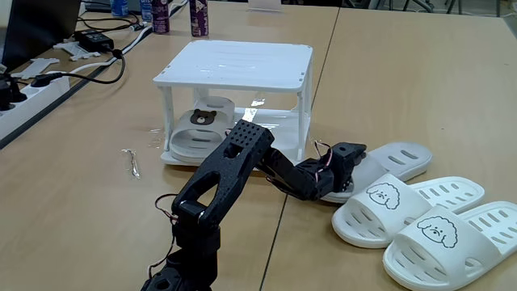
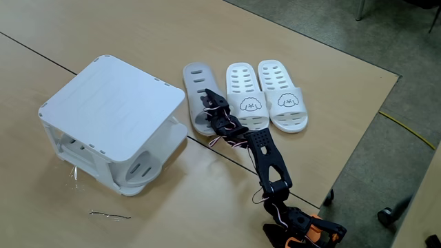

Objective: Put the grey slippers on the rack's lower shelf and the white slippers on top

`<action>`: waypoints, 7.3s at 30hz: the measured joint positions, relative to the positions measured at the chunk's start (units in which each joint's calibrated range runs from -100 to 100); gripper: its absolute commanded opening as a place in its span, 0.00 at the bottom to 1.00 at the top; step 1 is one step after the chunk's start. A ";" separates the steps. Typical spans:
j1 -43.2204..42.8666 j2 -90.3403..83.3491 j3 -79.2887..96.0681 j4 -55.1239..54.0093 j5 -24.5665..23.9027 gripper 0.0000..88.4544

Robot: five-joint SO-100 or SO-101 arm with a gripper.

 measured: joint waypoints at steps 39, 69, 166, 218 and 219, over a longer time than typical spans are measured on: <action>0.37 -96.33 102.34 -3.09 0.00 0.01; -28.01 -70.76 100.99 -23.52 0.00 0.01; -2.55 -58.80 102.07 -22.23 0.00 0.01; 14.91 -15.51 19.95 -2.75 0.00 0.01; 15.21 -18.06 20.04 -0.34 0.00 0.01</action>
